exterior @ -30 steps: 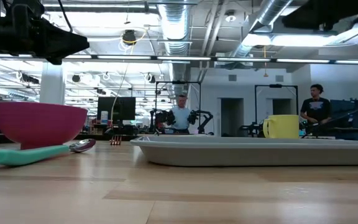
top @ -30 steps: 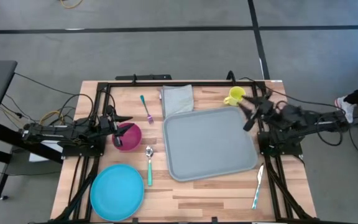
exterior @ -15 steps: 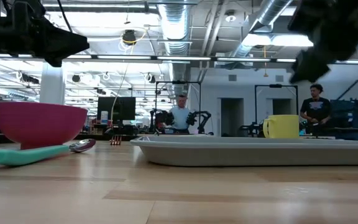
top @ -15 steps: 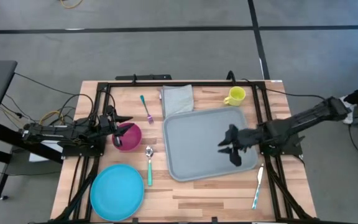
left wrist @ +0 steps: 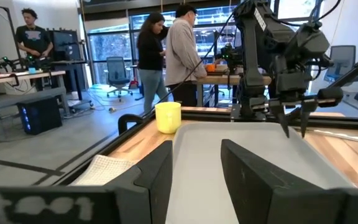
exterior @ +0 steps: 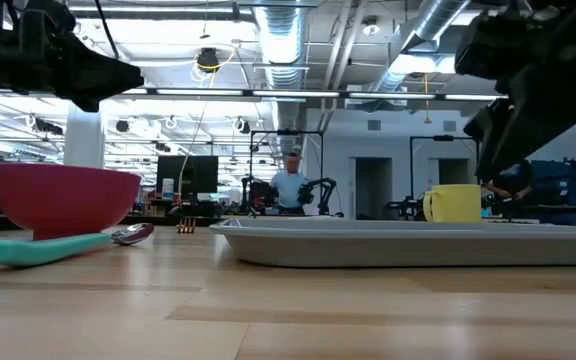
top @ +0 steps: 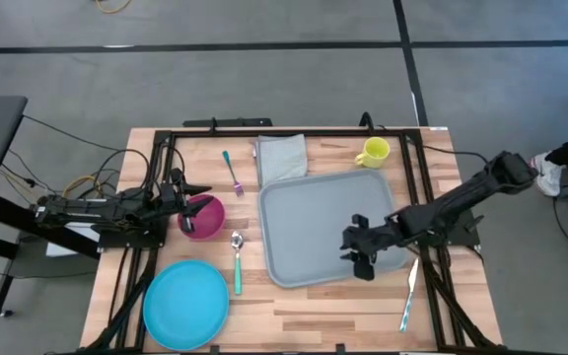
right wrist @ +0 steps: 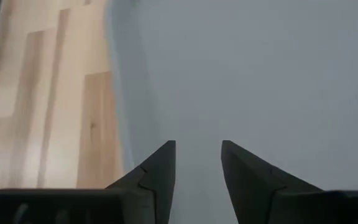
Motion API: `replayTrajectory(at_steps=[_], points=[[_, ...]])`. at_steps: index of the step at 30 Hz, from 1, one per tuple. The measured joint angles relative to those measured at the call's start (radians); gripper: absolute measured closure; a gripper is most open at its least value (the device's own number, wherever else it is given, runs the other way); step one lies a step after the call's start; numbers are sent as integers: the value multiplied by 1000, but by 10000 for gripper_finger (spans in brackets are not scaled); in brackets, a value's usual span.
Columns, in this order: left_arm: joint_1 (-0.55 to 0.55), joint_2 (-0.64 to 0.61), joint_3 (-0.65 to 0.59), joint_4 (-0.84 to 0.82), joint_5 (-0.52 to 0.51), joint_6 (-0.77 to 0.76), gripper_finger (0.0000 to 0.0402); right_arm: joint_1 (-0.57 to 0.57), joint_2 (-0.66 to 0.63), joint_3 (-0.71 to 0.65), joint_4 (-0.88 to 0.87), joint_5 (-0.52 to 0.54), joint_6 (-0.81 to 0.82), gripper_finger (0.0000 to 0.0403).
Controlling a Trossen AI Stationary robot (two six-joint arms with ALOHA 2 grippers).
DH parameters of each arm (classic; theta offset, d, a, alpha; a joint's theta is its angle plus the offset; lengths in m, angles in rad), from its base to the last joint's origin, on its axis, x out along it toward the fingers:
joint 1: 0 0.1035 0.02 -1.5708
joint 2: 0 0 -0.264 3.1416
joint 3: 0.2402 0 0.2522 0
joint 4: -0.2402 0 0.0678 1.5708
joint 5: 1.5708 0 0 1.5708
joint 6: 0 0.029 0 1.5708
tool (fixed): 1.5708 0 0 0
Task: Set up tray
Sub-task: Move the gray tray to the center of the table
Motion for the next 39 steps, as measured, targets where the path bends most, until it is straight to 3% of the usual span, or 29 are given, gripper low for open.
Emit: replayTrajectory(at_steps=[6,14,28,32,39], points=[[0,0,0,-24,0,-45,274,-28,128,0,-18,89,35,304],[0,0,0,-76,0,-68,274,-36,268,5,27,54,24,396],[0,0,0,-89,0,-68,274,-34,333,0,330,-77,55,402],[0,0,0,-90,0,-68,274,-34,359,25,305,-94,43,402],[0,0,0,-99,0,-68,274,-44,332,99,155,-31,-36,403]])
